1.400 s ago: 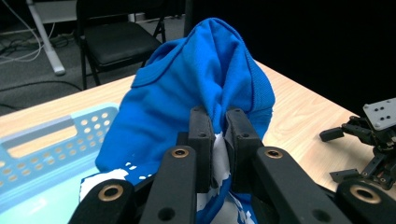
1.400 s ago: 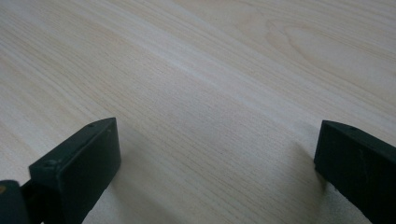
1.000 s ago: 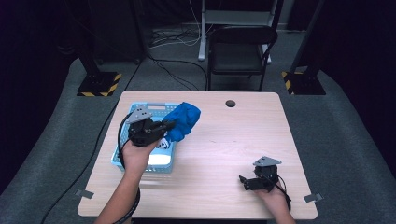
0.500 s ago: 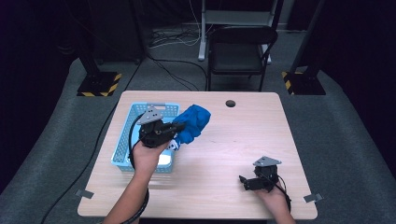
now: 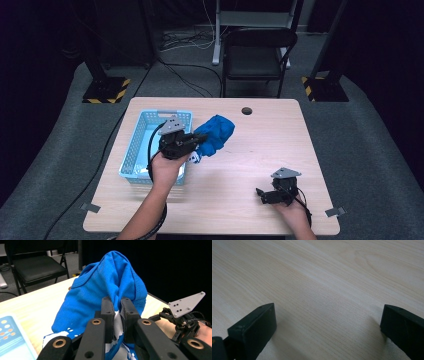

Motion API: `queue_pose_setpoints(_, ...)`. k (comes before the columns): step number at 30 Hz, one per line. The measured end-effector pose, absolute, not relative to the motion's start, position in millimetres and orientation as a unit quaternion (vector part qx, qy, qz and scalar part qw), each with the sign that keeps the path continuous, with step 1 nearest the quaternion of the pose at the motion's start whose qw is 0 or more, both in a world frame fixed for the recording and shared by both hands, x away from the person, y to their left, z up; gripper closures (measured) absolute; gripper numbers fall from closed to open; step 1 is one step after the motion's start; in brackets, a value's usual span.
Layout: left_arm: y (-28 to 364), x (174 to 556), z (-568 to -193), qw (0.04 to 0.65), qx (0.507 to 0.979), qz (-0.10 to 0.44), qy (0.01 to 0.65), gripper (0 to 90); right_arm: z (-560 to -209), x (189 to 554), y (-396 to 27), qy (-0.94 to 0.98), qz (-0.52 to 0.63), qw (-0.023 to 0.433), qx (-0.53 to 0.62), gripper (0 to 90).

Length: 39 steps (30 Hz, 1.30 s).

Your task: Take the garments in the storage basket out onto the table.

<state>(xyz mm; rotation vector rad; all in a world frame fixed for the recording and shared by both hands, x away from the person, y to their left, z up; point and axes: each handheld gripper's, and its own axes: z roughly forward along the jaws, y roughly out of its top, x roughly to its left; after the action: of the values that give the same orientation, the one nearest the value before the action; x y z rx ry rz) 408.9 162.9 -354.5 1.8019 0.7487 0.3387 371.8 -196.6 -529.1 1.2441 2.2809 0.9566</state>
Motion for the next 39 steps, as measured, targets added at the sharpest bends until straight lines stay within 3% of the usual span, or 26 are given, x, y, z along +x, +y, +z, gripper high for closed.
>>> queue_pose_setpoints(39, 111, 414, -413, 0.477, 0.813, 0.124, 0.310, 82.8, -529, 372, -196, 0.809, 0.340, 0.185, 0.442, 0.0)
